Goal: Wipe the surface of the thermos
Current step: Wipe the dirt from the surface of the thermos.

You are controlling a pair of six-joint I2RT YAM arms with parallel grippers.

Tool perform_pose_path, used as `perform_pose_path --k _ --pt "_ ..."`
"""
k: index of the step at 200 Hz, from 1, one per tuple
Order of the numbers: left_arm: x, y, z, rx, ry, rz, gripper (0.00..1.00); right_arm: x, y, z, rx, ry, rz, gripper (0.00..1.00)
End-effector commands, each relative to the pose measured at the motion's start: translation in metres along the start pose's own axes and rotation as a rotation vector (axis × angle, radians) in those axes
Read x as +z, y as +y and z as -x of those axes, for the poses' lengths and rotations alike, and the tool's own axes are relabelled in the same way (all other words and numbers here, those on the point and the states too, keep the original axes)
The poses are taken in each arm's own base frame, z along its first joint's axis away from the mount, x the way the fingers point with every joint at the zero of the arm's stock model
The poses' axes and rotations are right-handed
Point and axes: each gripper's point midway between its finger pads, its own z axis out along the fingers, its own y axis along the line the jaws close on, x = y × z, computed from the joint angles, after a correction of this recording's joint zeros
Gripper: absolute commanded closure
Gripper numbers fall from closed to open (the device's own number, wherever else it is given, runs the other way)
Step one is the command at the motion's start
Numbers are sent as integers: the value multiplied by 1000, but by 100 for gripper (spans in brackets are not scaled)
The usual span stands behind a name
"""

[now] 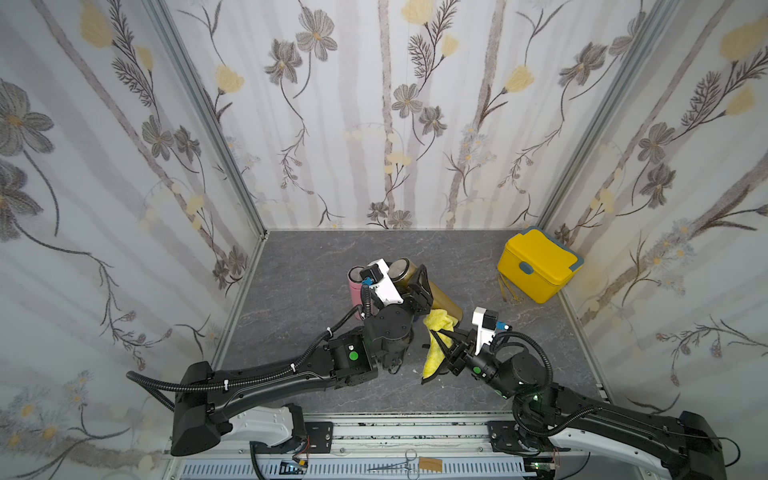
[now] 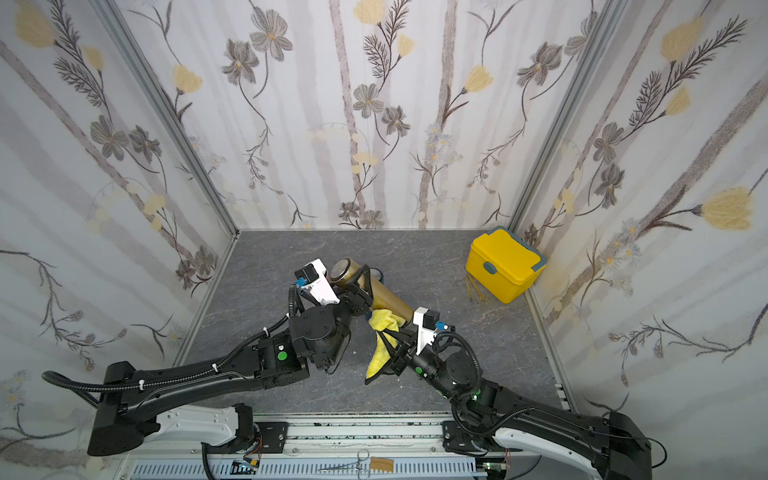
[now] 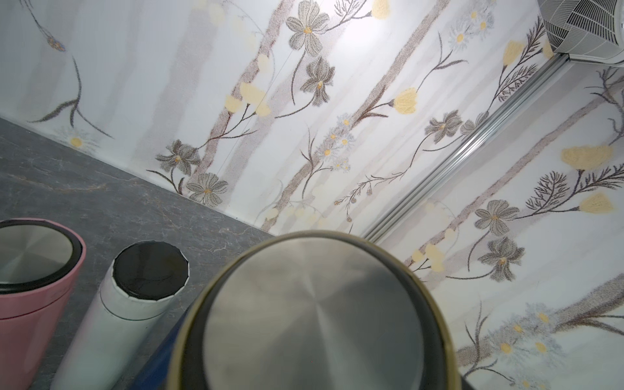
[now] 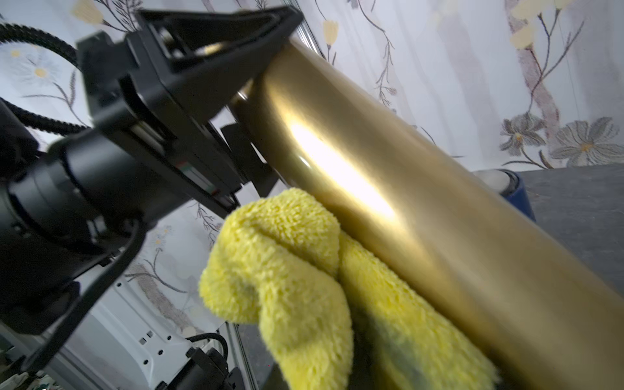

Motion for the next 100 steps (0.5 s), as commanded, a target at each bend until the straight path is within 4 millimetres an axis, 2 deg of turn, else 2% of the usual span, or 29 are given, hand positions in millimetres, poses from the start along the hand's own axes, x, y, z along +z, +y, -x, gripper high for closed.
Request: perform_pose_path --k 1,17,39,55,75,100 --pt "-3 9 4 -66 -25 86 100 4 -4 2 0 -20 -27 100" --pt "-1 12 -1 -52 -33 141 100 0 -24 -14 7 -3 -97 100" --pt "0 17 -4 -25 -61 189 100 -18 -55 -39 5 0 -178 100" --pt "1 18 -8 -9 -69 214 100 -27 -63 -45 12 -1 -198 100" --pt "4 16 -12 3 -72 244 100 -23 -48 -32 11 -13 -144 100" --pt "7 6 -13 -3 -76 264 100 -12 -17 -2 1 -48 -66 100"
